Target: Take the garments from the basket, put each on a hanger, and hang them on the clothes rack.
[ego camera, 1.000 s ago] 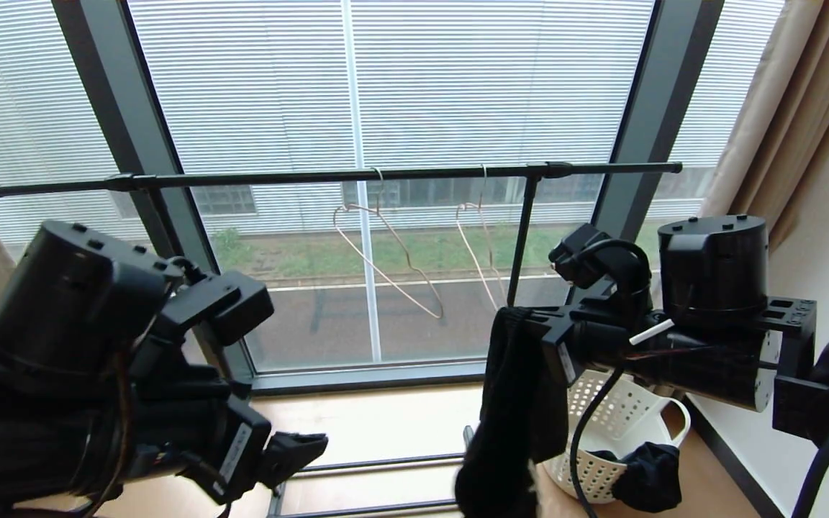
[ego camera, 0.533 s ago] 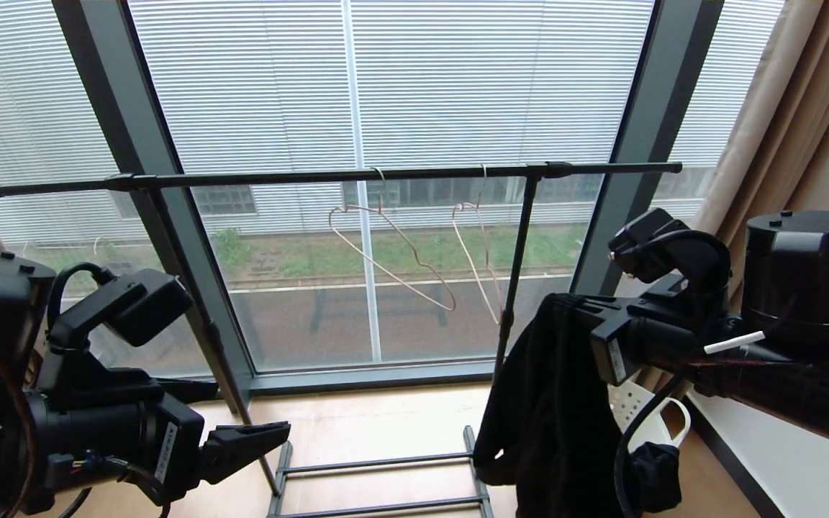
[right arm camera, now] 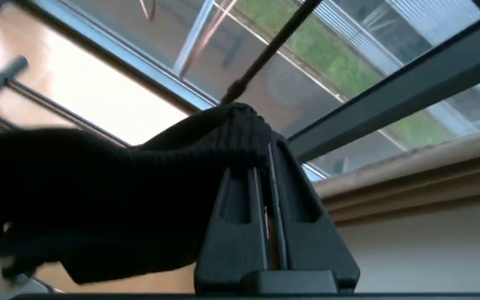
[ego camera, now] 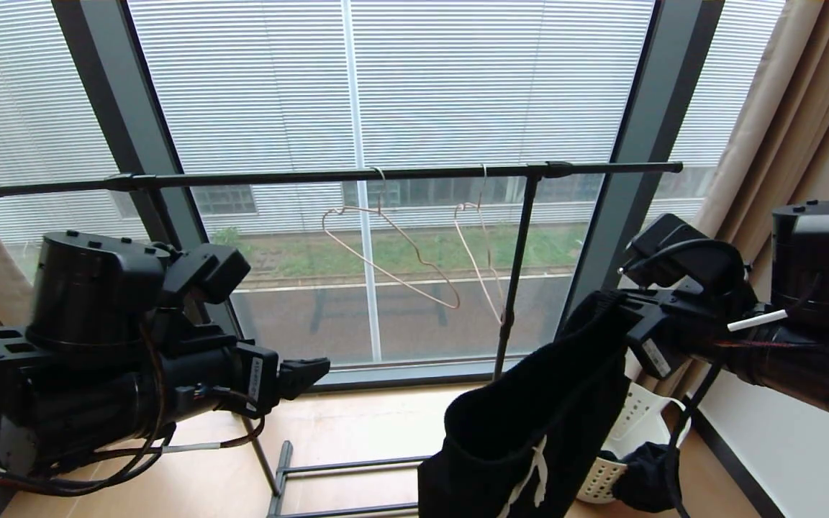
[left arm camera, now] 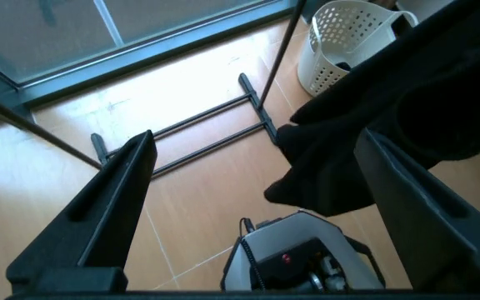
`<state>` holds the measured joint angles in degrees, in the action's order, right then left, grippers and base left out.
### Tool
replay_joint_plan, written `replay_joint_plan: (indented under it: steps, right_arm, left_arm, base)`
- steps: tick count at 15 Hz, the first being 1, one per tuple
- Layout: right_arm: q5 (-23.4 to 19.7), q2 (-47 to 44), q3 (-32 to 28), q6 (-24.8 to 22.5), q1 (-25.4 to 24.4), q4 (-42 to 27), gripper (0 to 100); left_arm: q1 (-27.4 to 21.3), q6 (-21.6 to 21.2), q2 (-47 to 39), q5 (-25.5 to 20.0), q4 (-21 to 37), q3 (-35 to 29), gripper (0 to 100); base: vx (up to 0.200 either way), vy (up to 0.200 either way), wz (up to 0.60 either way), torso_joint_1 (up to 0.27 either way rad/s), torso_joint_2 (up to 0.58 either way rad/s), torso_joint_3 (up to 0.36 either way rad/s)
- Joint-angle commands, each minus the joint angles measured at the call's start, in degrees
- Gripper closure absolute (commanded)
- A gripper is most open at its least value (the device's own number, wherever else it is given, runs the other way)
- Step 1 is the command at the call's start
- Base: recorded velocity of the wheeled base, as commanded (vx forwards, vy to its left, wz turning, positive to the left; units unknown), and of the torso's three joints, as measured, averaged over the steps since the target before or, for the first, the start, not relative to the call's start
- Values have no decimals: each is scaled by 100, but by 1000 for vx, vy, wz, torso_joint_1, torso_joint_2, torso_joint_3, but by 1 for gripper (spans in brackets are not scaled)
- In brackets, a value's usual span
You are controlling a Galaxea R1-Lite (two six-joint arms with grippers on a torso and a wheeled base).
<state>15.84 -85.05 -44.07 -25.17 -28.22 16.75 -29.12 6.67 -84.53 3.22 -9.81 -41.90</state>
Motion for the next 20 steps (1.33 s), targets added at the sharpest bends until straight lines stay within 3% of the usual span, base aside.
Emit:
replay_joint_plan:
  steps: [1,6,15,20]
  right_arm:
    - [-19,244,-23,-286,247,-40,100]
    - [-81,147,-49,-286,502,-14,100]
    - [-107,-169,-84,-278,511,21,100]
    - [-89,-345,-93,-286,502,56,100]
  left_arm:
    - [-85,1,-398,12,-161,24,0]
    - [-164,-16,-679,232,-399,-46,0]
    - [-234,-8,-1092,320,-513,-213,0]
    - [-322,80,-1452,337,-530,-609,0]
  base:
    - [0,0,0,0,0,0]
    - [0,-160,0,0,0,2]
    - [200,0,0,3,3,3]
    - [0,0,0,0,0,0]
